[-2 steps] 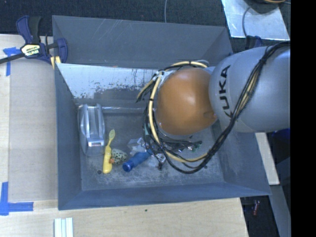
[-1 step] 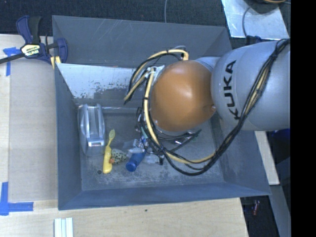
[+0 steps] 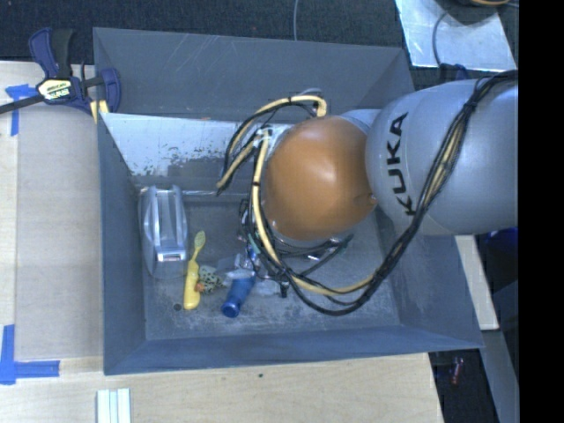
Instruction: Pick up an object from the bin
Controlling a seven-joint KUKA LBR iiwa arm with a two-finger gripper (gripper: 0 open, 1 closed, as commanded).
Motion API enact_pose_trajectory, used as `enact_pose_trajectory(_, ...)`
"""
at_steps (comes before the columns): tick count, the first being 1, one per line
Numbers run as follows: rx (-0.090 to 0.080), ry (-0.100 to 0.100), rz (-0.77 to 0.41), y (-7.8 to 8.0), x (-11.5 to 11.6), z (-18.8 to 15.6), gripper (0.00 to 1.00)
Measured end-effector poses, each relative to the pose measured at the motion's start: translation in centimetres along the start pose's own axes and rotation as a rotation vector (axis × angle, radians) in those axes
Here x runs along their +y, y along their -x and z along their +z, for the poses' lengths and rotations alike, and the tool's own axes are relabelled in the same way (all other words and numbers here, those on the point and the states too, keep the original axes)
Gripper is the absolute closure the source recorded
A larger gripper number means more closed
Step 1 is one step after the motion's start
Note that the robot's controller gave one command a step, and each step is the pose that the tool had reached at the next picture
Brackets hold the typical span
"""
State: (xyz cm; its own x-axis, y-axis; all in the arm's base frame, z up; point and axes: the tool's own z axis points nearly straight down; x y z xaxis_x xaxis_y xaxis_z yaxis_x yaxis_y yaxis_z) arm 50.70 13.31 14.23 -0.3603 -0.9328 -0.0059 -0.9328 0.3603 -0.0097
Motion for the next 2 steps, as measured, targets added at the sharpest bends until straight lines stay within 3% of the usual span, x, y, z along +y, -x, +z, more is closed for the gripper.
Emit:
enact_pose_trajectory(1, -0.002, -0.001, 0.286, 1.2, 0.2, 0.3, 1.0)
enact_pose_trajectory(2, -0.003, -0.003, 0.131, 1.4, -0.1, -7.1, 1.0)
